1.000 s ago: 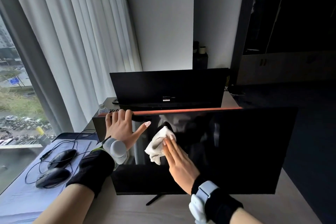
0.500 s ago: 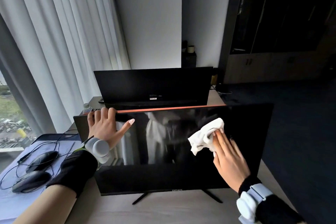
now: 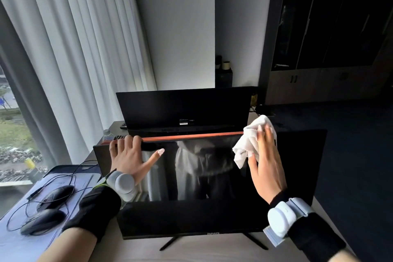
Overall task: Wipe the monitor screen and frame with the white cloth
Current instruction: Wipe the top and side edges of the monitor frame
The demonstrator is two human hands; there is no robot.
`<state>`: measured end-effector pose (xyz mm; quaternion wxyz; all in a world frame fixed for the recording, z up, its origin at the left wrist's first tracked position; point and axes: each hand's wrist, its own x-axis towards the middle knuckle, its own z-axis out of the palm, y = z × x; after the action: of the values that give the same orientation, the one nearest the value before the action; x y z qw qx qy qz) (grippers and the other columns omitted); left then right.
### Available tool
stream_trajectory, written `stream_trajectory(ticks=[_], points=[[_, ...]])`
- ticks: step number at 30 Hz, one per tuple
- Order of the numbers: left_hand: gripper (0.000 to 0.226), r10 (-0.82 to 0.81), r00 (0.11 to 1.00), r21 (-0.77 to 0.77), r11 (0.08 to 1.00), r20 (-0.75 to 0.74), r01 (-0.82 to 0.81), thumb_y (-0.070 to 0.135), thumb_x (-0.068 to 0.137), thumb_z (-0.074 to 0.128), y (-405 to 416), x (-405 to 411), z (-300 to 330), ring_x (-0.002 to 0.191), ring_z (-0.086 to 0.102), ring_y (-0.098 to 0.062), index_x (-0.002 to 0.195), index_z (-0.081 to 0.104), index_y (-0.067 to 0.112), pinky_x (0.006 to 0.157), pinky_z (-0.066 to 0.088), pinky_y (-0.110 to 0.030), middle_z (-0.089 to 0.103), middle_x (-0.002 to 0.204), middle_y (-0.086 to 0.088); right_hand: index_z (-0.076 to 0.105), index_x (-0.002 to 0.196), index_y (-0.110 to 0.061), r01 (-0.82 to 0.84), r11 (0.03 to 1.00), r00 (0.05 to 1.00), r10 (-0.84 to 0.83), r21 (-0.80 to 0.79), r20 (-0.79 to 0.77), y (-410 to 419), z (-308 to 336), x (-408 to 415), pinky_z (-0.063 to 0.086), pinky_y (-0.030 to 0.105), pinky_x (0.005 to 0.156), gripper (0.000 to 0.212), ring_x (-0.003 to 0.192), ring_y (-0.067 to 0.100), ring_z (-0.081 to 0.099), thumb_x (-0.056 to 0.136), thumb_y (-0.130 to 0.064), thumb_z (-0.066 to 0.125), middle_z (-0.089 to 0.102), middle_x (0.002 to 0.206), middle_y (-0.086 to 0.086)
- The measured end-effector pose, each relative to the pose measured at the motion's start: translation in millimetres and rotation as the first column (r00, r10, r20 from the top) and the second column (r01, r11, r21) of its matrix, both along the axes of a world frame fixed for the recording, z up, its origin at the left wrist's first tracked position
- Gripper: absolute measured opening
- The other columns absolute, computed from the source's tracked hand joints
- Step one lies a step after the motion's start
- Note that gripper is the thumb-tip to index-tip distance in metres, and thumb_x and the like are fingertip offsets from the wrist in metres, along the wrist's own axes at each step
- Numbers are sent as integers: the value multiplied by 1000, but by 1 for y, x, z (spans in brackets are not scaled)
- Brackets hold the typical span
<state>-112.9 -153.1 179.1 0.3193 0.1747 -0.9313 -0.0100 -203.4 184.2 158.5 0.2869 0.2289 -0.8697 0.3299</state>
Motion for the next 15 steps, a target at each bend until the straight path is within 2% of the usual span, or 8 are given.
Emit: stream_trajectory(ticks=[2,6,10,12,15], points=[[58,-3,1000,5,1000,6,3,83,75,26,0,0,0,96,38,-24,85,27,26,106,23,-49,34,90,5,13,149,-14,32,998,999,-33,54,6,-13,14,-2,17,44,118,60,146,19,4,95,-24,37,8,158,8],[59,5,1000,4,1000,30,-5,83,76,24,-2,-2,1,98,39,-23,85,29,25,108,19,-47,35,91,5,37,143,-11,73,986,997,-74,148,0,-43,34,1,21,51,115,54,143,30,24,90,-25,37,38,148,12],[61,11,1000,0,1000,26,-11,85,75,24,-1,0,0,97,39,-23,87,31,25,108,20,-49,34,90,5,37,143,-16,-10,974,1000,10,225,0,-82,33,13,23,49,114,58,135,28,35,88,-23,54,46,140,8],[64,15,999,-3,1000,46,-15,88,72,25,-1,0,0,96,38,-22,88,30,26,108,19,-48,32,91,6,34,145,-20,-30,964,999,36,266,-20,-106,32,20,22,48,115,59,133,25,38,89,-26,52,47,138,6],[75,4,992,-4,1000,126,-4,94,62,27,-4,1,3,99,36,-20,92,32,25,108,15,-47,31,95,7,23,149,-23,-143,932,989,149,333,8,-143,36,27,16,44,116,58,132,23,36,95,-35,42,44,138,4]])
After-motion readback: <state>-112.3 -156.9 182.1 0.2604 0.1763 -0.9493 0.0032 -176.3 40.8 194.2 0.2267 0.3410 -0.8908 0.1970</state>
